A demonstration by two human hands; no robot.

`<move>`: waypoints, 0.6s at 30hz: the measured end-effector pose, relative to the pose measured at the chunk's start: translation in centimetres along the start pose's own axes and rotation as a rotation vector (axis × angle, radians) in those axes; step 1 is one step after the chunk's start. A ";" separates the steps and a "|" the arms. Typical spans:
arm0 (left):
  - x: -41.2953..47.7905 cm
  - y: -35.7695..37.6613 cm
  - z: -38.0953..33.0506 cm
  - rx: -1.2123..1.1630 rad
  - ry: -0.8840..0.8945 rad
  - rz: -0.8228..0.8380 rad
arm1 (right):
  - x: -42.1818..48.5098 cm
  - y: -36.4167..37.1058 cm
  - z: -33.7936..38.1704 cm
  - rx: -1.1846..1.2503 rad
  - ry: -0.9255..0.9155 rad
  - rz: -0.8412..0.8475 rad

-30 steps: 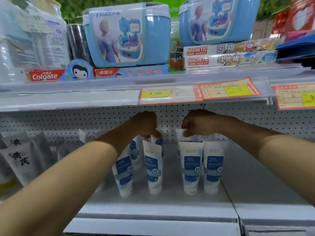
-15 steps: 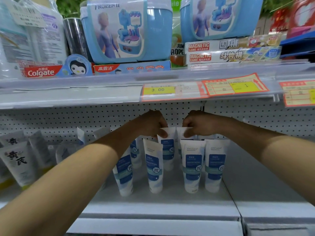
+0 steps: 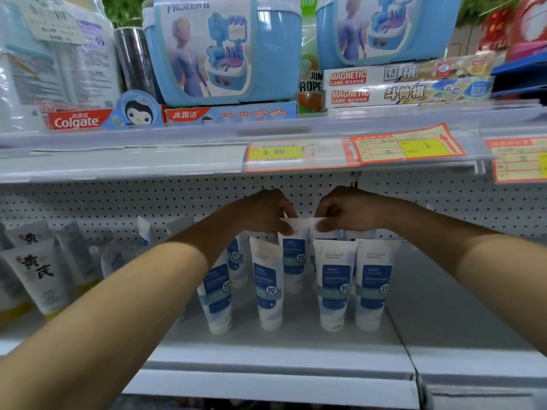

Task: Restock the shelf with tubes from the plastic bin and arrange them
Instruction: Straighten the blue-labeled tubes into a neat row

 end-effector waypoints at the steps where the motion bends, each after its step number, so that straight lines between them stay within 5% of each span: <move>1: -0.2 -0.4 0.0 0.010 -0.002 -0.026 | -0.3 -0.4 0.1 0.008 -0.007 -0.027; 7: -6.5 -3.5 -1.9 -0.184 0.085 -0.258 | -4.3 -3.1 2.3 0.080 -0.138 -0.293; 12: -9.9 -0.4 -1.8 0.136 0.009 -0.017 | -6.3 0.1 4.6 0.047 -0.153 -0.022; 18: -8.7 1.8 -1.7 0.345 -0.063 0.023 | -6.6 1.8 4.3 -0.043 -0.087 0.022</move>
Point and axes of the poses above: each hand's wrist, its own x-axis towards the middle knuckle, its own y-axis out of the palm, z = x × y, the point moved 10 cm from there along x, towards the middle knuckle, and after that the axes turned 7 degrees about z, right-handed, at the moved point
